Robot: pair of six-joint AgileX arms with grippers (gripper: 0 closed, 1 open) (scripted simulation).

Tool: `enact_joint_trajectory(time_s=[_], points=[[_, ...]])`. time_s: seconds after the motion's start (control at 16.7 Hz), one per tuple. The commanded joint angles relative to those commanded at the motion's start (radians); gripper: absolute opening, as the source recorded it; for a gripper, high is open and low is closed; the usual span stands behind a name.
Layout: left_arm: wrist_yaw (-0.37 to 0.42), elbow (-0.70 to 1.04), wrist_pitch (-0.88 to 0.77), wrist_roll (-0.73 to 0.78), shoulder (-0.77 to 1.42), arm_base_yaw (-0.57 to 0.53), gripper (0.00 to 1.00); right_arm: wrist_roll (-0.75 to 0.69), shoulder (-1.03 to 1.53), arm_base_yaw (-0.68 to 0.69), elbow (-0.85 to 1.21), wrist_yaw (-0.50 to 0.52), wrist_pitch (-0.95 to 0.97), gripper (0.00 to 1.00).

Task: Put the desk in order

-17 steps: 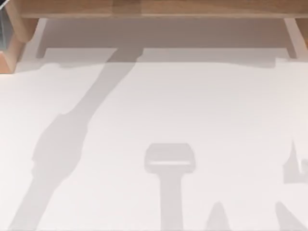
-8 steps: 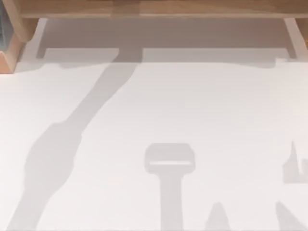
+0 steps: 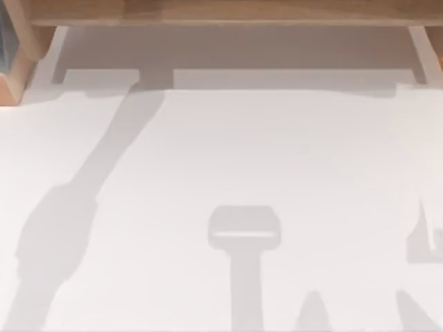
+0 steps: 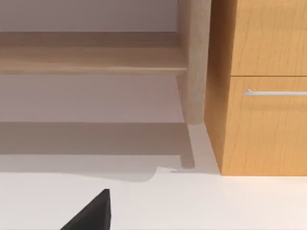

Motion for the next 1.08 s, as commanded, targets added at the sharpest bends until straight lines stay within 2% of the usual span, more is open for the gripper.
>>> enact_joint_trajectory(time_s=[0.3,0.6,0.84,1.08], points=[[0.069,-0.173,0.108,0.235,-0.116,0.29,0.0,0.0,0.0,0.0,0.0,0.0,0.0,1.0],[0.162,-0.481,0.202,0.54,-0.178,0.647,0.0,0.0,0.0,0.0,0.0,0.0,0.0,1.0],[0.281,-0.766,0.275,0.798,-0.186,0.898,0.0,0.0,0.0,0.0,0.0,0.0,0.0,1.0],[0.44,-1.011,0.363,1.044,-0.162,1.061,0.0,0.0,0.0,0.0,0.0,0.0,0.0,1.0]])
